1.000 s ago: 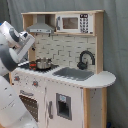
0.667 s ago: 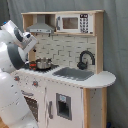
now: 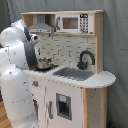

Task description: Play with the kitchen

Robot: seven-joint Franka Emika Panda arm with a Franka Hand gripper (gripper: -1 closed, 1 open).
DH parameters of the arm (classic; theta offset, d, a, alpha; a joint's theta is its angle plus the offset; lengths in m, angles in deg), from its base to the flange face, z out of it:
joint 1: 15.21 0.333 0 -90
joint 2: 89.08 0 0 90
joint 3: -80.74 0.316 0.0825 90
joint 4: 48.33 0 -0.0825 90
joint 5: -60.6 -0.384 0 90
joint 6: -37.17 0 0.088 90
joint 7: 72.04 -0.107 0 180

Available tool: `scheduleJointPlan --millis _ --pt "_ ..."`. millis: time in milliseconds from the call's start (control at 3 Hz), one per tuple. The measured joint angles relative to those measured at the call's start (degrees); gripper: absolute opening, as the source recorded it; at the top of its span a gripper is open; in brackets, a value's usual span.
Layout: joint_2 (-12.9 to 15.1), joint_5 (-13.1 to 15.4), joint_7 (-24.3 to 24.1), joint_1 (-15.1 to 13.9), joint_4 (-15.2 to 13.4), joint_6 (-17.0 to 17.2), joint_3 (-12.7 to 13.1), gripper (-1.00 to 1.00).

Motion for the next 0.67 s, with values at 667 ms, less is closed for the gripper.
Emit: scheduleJointPlan --millis 667 --pt "9.0 1.9 7.2 0.0 0.0 1.2 1.2 1.00"
